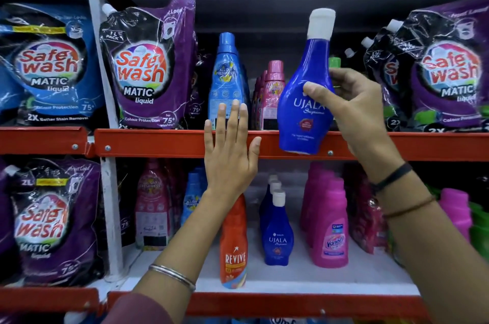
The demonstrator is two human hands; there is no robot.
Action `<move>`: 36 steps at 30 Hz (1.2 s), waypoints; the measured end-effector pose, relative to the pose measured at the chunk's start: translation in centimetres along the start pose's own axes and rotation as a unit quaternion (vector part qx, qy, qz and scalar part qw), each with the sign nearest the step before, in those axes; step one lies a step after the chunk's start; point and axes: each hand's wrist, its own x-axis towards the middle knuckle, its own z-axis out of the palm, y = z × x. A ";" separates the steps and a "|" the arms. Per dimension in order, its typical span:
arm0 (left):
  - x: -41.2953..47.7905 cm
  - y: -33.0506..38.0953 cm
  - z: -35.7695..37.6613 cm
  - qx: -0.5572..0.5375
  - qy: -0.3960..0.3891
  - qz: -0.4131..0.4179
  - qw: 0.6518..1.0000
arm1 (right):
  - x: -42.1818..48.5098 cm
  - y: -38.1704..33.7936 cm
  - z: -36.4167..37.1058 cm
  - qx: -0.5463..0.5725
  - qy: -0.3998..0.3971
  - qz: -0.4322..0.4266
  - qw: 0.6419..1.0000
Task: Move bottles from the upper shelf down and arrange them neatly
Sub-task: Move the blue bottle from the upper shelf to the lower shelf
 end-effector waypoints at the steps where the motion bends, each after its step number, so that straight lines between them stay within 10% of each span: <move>1: 0.0 0.0 0.0 -0.002 0.001 0.001 1.000 | -0.8 0.1 -0.3 0.018 -0.013 0.011 1.000; 36: 0.0 -0.3 0.2 -0.002 0.017 0.020 1.000 | -20.8 19.5 -0.2 -0.067 -0.139 0.282 0.947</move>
